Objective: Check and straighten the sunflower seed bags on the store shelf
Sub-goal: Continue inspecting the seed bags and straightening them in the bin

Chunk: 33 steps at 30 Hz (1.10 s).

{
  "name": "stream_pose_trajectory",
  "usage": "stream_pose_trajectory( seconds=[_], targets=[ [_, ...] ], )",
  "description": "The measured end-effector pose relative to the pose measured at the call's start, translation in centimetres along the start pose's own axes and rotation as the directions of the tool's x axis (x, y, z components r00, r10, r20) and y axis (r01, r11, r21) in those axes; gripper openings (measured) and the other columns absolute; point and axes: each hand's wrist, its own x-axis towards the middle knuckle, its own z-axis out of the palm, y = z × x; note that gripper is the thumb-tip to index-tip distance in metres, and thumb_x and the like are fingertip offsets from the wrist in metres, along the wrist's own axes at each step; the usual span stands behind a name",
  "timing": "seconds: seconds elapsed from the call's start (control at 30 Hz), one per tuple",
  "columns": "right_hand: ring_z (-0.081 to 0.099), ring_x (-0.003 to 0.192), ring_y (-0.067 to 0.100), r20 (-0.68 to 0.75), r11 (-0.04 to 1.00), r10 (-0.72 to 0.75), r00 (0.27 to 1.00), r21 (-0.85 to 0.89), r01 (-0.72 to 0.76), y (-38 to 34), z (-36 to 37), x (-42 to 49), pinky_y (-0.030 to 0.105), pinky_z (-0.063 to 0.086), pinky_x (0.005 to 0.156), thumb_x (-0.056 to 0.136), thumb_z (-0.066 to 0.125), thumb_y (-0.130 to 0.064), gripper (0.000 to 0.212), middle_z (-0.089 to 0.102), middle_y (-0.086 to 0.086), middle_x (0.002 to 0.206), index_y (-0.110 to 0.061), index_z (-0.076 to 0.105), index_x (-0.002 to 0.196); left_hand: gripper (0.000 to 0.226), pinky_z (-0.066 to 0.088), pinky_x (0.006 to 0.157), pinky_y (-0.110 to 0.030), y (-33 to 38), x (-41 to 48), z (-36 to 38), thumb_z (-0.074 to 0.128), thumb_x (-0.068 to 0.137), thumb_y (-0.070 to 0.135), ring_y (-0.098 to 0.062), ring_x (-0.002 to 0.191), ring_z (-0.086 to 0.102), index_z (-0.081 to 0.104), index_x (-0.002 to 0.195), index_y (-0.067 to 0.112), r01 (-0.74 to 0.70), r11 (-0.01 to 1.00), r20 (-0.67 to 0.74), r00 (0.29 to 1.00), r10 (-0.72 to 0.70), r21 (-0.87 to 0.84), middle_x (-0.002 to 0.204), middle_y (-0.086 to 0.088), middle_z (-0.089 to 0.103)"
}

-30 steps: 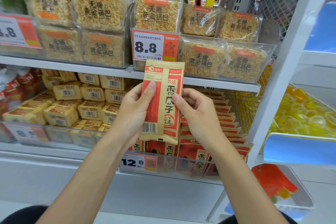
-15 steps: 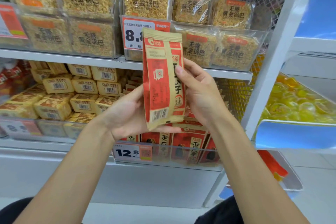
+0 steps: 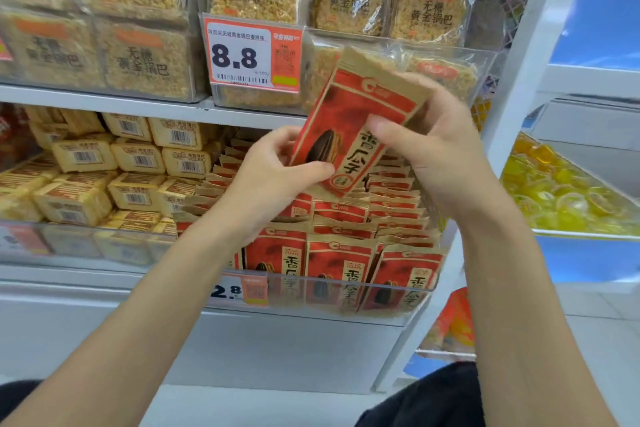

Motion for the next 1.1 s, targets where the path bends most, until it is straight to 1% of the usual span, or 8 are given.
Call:
stream_pose_trajectory(
  seconds=[0.2,0.37,0.5,0.6,0.7,0.87,0.97,1.1],
  targets=[
    [0.067,0.089,0.015,-0.185,1.000,0.000,0.983,0.028,0.005,1.9,-2.1,-1.1,0.041,0.056,0.085,0.086,0.067,-0.008,0.025,0.070,-0.008,0.089,-0.032,0.063,0.094,0.028,0.041,0.076,-0.012,-0.9,0.8,-2.0,0.055,0.094,0.008,0.006,0.098,0.059,0.072,0.097,0.030,0.017,0.892,0.062,0.997,-0.050,0.451,0.104,0.017,0.068],
    [0.067,0.085,0.014,-0.083,0.991,0.108,0.991,-0.065,-0.113,3.2,-1.1,-1.7,0.043,0.056,0.083,0.092,0.065,-0.006,0.022,0.068,-0.006,0.085,-0.027,0.061,0.094,0.018,0.043,0.077,-0.013,-2.2,0.0,-1.8,0.062,0.094,0.022,0.010,0.090,0.061,0.074,0.091,0.034,-0.015,0.875,0.162,0.984,-0.072,0.485,0.097,0.020,0.070],
    [0.068,0.088,0.014,-0.002,0.968,0.244,0.970,-0.060,-0.244,3.7,-1.1,-1.7,0.040,0.054,0.086,0.098,0.057,-0.014,0.018,0.071,-0.009,0.085,-0.029,0.064,0.090,0.012,0.051,0.080,-0.027,-3.0,0.0,-1.3,0.062,0.092,0.018,-0.002,0.089,0.063,0.067,0.090,0.029,-0.039,0.876,0.055,0.998,0.014,0.481,0.094,0.013,0.069],
    [0.061,0.074,0.021,0.112,0.923,0.345,0.932,-0.218,-0.316,4.7,-1.3,-2.0,0.048,0.049,0.077,0.096,0.059,-0.027,0.020,0.066,-0.002,0.075,-0.026,0.063,0.076,0.025,0.050,0.087,-0.023,-3.0,0.1,-1.1,0.060,0.095,0.024,0.003,0.103,0.061,0.061,0.119,0.035,-0.059,0.904,0.114,0.993,0.012,0.424,0.115,0.020,0.063],
    [0.063,0.071,0.013,0.101,0.902,0.325,0.940,-0.331,-0.276,5.0,-1.3,-2.0,0.036,0.050,0.072,0.094,0.062,-0.022,0.015,0.068,-0.007,0.077,-0.026,0.064,0.080,0.035,0.051,0.092,-0.028,-2.5,0.5,-0.5,0.056,0.097,0.029,0.002,0.099,0.065,0.053,0.132,0.034,-0.100,0.932,0.130,0.990,0.058,0.348,0.110,0.015,0.068],
    [0.066,0.084,0.004,0.112,0.854,0.226,0.968,-0.501,-0.141,4.9,-1.4,-1.4,0.031,0.053,0.075,0.094,0.061,-0.016,0.016,0.070,-0.013,0.088,-0.030,0.068,0.094,0.015,0.058,0.085,-0.033,-1.7,1.8,-0.3,0.048,0.100,0.034,-0.005,0.082,0.071,0.061,0.107,0.033,-0.133,0.916,0.192,0.979,0.063,0.378,0.091,0.005,0.072],
    [0.065,0.085,0.000,0.167,0.847,0.271,0.948,-0.509,-0.153,4.8,-0.7,-1.3,0.030,0.053,0.077,0.095,0.061,-0.016,0.022,0.070,-0.017,0.088,-0.037,0.069,0.094,0.020,0.059,0.080,-0.032,-1.8,1.8,-0.5,0.048,0.099,0.037,-0.008,0.077,0.072,0.058,0.116,0.032,-0.107,0.915,0.270,0.963,-0.002,0.389,0.083,0.001,0.073],
    [0.066,0.079,0.007,0.203,0.836,0.323,0.925,-0.519,-0.178,4.6,-0.4,-0.9,0.033,0.054,0.073,0.094,0.062,-0.016,0.019,0.071,-0.012,0.083,-0.031,0.073,0.093,0.036,0.057,0.079,-0.037,-2.2,2.0,-1.3,0.045,0.098,0.045,-0.012,0.070,0.070,0.071,0.085,0.023,-0.152,0.836,0.316,0.948,-0.027,0.527,0.074,0.000,0.072]
  ],
)
